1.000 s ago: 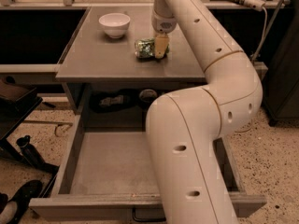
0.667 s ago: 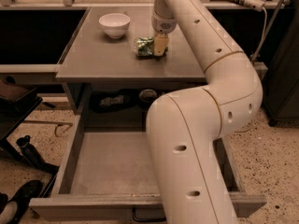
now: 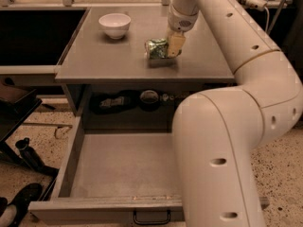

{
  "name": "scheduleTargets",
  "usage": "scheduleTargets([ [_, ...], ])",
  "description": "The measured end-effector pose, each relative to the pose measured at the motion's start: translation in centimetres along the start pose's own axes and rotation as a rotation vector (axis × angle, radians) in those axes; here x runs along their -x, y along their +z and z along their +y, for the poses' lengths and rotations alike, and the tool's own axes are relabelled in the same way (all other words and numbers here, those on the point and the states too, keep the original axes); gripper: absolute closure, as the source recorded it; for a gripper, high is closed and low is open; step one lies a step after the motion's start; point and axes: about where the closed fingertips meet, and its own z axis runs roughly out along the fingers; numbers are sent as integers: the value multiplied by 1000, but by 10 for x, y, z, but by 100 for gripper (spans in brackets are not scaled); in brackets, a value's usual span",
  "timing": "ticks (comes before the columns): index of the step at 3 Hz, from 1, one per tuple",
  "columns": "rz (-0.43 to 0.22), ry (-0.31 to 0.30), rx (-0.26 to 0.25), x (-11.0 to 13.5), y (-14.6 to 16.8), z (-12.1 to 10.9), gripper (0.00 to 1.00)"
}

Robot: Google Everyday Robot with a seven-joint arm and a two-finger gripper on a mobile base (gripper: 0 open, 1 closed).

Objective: Place green can into top drawer

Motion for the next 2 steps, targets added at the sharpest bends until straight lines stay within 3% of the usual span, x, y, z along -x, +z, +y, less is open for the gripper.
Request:
scheduleTargets([
  [1, -126, -50, 48, -15, -31, 38, 100],
  [2, -214, -82, 61, -25, -68, 66, 100],
])
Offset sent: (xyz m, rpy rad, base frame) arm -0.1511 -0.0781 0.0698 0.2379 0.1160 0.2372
